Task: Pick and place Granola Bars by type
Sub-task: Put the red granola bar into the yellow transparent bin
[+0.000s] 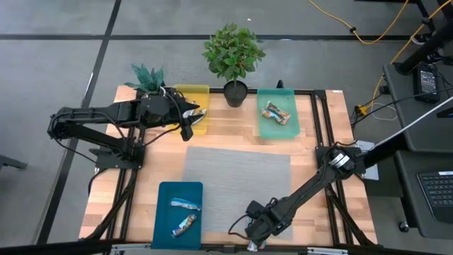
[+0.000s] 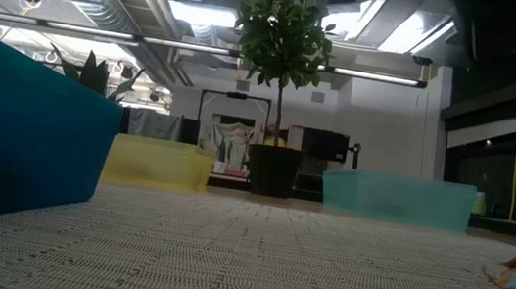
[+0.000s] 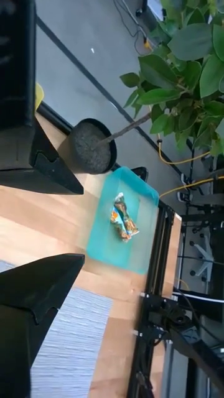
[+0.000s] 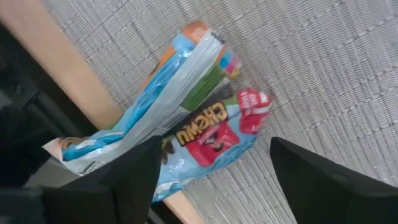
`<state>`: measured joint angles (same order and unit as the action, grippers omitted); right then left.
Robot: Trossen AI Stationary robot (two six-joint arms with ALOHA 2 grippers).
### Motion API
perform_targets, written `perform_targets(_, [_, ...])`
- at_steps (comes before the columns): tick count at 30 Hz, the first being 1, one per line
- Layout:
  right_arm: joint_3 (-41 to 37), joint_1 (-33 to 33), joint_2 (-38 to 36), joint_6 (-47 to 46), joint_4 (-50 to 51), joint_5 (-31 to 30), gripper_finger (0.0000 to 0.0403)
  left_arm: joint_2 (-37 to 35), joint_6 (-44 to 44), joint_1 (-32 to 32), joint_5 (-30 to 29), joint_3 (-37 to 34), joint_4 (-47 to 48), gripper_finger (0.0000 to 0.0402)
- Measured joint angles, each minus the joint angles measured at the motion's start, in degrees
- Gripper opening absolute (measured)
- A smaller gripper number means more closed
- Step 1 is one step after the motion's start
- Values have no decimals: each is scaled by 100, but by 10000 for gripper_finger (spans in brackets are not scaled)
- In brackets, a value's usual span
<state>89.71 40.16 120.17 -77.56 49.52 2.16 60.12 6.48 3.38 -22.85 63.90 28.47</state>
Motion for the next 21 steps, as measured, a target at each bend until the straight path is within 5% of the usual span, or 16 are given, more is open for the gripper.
perform_targets(11, [4,2,309,6,-55,207,232,0,339,0,144,0,-2,157])
perform_targets(21, [2,7,142,435,600,253,82,0,352,0,181,0,-2,157])
